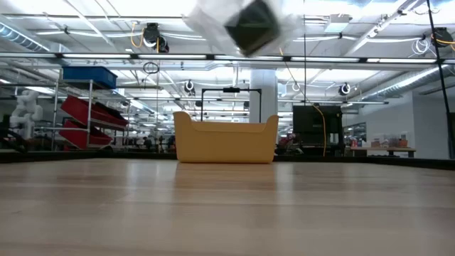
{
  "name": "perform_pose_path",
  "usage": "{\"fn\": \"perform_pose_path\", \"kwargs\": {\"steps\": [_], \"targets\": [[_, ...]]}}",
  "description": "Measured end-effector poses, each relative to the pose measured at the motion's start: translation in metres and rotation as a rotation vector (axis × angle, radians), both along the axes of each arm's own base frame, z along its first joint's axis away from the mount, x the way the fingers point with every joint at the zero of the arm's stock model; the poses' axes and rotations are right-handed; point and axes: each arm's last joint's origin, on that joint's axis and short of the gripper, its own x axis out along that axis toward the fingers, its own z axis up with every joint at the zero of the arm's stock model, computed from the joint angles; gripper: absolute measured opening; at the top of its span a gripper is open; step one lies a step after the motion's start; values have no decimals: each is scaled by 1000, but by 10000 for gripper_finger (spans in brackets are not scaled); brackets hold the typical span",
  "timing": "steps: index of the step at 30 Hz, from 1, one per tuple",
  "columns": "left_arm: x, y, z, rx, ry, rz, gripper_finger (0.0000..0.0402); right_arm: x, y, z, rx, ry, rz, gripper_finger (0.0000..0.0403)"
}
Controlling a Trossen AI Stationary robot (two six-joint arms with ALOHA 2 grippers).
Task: Roll bandage
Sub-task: Close the transparent zip bag
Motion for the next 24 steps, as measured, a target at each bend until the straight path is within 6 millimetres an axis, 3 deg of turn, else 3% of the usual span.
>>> {"fn": "perform_pose_path", "kwargs": {"steps": [9,18,24], "targets": [[-5,-6,-11,-73,124,-133,0,-4,11,-6,-136,3,197,300],[-17,-9,-27,-177,375,-319,0,9,18,-47,-211,77,201,300],[-22,-13,-37,-78,448,-376,0,20,25,-82,-164,93,174,300]]}}
